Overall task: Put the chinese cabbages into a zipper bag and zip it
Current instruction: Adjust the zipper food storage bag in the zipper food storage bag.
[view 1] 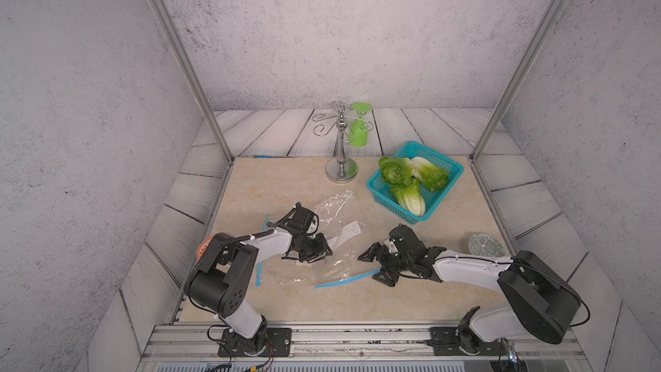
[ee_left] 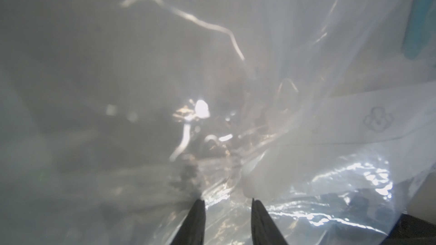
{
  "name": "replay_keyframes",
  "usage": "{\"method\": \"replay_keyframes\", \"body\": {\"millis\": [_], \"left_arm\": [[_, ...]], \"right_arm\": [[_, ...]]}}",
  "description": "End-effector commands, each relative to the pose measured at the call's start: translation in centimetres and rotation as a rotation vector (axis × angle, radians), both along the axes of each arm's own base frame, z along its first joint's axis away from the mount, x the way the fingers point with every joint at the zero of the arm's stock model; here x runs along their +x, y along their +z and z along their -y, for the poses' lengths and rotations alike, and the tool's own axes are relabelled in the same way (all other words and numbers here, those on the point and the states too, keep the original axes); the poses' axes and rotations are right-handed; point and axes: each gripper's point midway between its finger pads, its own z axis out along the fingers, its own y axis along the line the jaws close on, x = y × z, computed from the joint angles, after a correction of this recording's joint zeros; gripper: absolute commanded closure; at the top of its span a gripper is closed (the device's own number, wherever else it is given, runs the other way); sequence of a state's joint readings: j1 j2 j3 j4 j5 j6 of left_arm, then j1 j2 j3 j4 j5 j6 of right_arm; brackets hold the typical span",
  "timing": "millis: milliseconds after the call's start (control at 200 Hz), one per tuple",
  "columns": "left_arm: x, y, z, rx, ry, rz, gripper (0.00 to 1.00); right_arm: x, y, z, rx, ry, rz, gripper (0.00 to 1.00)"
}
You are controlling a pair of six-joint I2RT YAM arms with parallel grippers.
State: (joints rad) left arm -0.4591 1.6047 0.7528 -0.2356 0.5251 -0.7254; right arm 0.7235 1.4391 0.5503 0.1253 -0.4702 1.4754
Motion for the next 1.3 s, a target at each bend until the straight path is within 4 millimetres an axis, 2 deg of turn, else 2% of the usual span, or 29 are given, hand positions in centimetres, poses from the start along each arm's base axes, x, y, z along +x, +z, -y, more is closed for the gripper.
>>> {"method": "replay_keyframes", "body": {"millis": [0, 140, 210, 345, 485, 540, 601, 706, 831, 911, 1001, 1136, 1296], "left_arm": [[-0.7, 0.3, 0.1, 0.009, 0.009, -0.024, 0.64], [-2.4, 1.1, -0.7, 0.09, -0.088, -0.039, 0.64], [-3.2, 1.9, -1.6, 0.154, -0.143, -0.037, 0.64], [-3.9, 4.3, -3.7, 0.275, -0.239, -0.011, 0.59], [-3.7, 7.2, -6.2, 0.441, -0.291, -0.005, 0.51], [-3.6, 8.8, -6.5, 0.478, -0.314, 0.015, 0.5], [-3.3, 10.7, -5.6, 0.477, -0.353, 0.061, 0.49], [-3.9, 13.3, -1.6, 0.438, -0.487, 0.146, 0.49], [-4.8, 14.2, 2.6, 0.467, -0.648, 0.22, 0.46], [-5.0, 13.8, 4.9, 0.487, -0.719, 0.264, 0.4], [-4.6, 12.7, 6.7, 0.569, -0.796, 0.311, 0.26], [-3.6, 10.4, 7.7, 0.751, -0.887, 0.316, 0.23], [-2.8, 8.5, 7.9, 0.867, -0.939, 0.34, 0.23]], "right_arm": [[2.6, 0.0, 0.5, -0.029, -0.07, 0.058, 0.14], [6.6, 1.3, 1.2, -0.026, -0.032, 0.117, 0.15], [7.9, 2.2, 1.4, -0.03, -0.007, 0.15, 0.16], [9.0, 3.4, 1.0, -0.057, 0.076, 0.213, 0.16], [9.4, 3.2, 0.4, -0.022, 0.104, 0.214, 0.16], [9.5, 3.1, 0.4, -0.004, 0.098, 0.21, 0.17], [9.6, 3.2, 0.3, 0.023, 0.089, 0.207, 0.17], [9.6, 3.6, 0.8, 0.04, 0.078, 0.204, 0.18], [9.5, 3.8, 2.6, 0.041, 0.054, 0.198, 0.19], [9.3, 3.5, 4.1, 0.022, 0.045, 0.187, 0.19], [9.2, 3.1, 5.6, 0.015, 0.02, 0.177, 0.19], [9.2, 2.8, 7.0, 0.016, -0.002, 0.167, 0.19], [8.9, 3.1, 7.0, 0.029, 0.002, 0.172, 0.19]]}}
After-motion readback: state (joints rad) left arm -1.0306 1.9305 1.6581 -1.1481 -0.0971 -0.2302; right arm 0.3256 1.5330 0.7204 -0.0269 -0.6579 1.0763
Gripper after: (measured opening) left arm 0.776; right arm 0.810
